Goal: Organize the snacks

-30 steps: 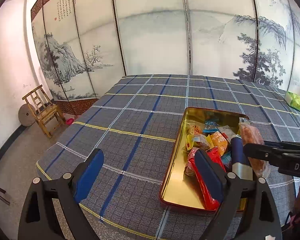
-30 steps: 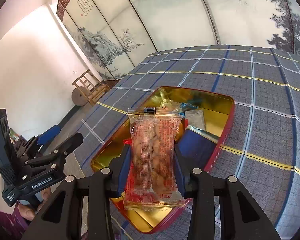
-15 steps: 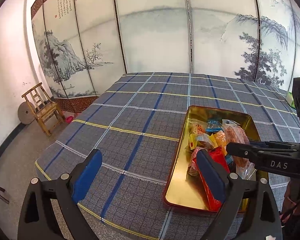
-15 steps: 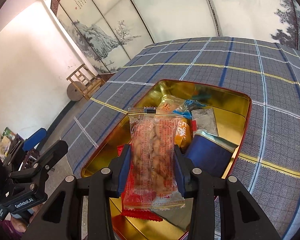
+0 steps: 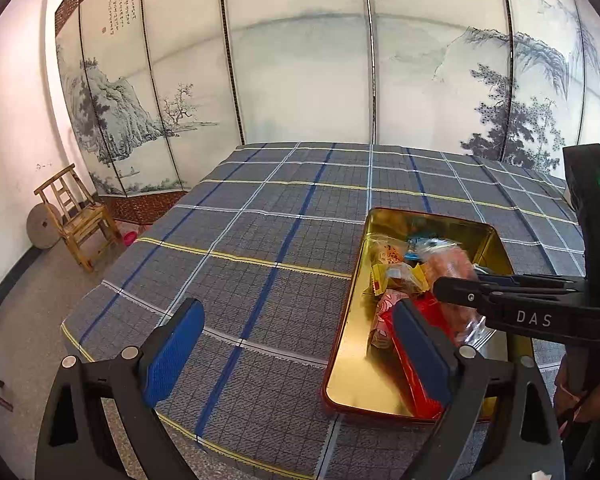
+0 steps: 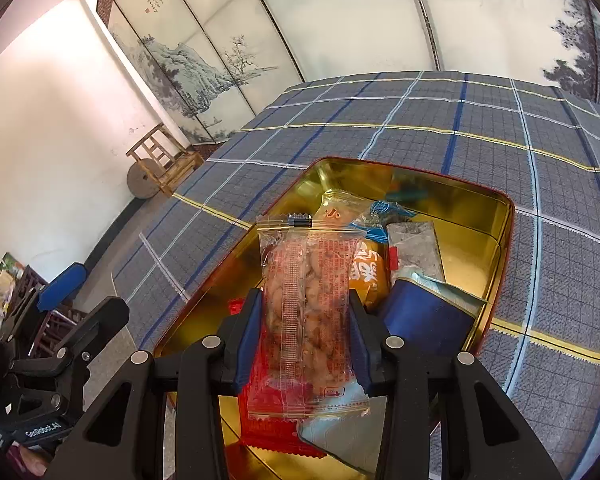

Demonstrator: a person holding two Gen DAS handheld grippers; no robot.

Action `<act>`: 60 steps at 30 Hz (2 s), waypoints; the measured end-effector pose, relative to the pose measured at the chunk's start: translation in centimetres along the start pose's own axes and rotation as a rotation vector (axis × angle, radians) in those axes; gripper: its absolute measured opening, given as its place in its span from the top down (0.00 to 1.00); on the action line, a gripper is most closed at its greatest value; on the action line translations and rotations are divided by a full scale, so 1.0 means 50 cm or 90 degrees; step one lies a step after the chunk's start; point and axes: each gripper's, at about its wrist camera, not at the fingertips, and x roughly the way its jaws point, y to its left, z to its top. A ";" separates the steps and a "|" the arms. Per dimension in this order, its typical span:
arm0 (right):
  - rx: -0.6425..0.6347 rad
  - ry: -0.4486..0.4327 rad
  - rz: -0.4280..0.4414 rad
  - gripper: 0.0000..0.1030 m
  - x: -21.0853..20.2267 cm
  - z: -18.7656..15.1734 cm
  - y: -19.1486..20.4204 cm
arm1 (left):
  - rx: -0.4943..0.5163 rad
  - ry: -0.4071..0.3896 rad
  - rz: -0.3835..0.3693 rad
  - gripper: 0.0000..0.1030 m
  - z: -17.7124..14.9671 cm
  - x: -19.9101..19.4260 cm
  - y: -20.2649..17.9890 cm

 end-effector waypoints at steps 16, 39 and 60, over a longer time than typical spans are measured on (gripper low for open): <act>-0.096 -0.128 -0.046 0.51 -0.113 -0.048 0.062 | -0.007 -0.041 -0.023 0.05 0.006 -0.043 0.010; -0.215 -0.372 -0.149 0.13 -0.397 -0.202 0.162 | -0.026 -0.251 -0.031 0.00 0.018 -0.292 -0.021; -0.191 -0.389 -0.162 0.10 -0.442 -0.214 0.136 | -0.001 -0.205 -0.066 0.00 0.017 -0.286 -0.056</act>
